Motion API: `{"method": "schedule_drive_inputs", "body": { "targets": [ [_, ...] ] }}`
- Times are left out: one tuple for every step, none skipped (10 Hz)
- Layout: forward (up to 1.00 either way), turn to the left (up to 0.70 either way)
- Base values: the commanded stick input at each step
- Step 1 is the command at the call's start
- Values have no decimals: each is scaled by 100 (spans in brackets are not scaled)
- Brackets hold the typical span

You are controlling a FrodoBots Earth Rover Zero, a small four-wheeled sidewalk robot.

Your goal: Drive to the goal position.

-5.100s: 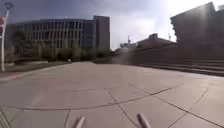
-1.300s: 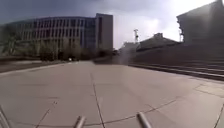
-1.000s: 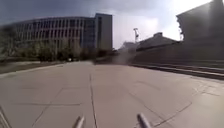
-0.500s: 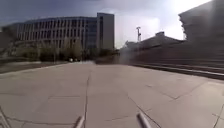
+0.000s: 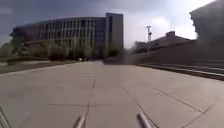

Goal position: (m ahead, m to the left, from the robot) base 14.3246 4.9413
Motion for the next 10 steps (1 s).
{"method": "schedule_drive_inputs", "body": {
  "targets": [
    [100, 0],
    [100, 0],
    [100, 0],
    [100, 0],
    [100, 0],
    [100, 0],
    [100, 0],
    [100, 0],
    [100, 0],
    [100, 0]
  ]
}}
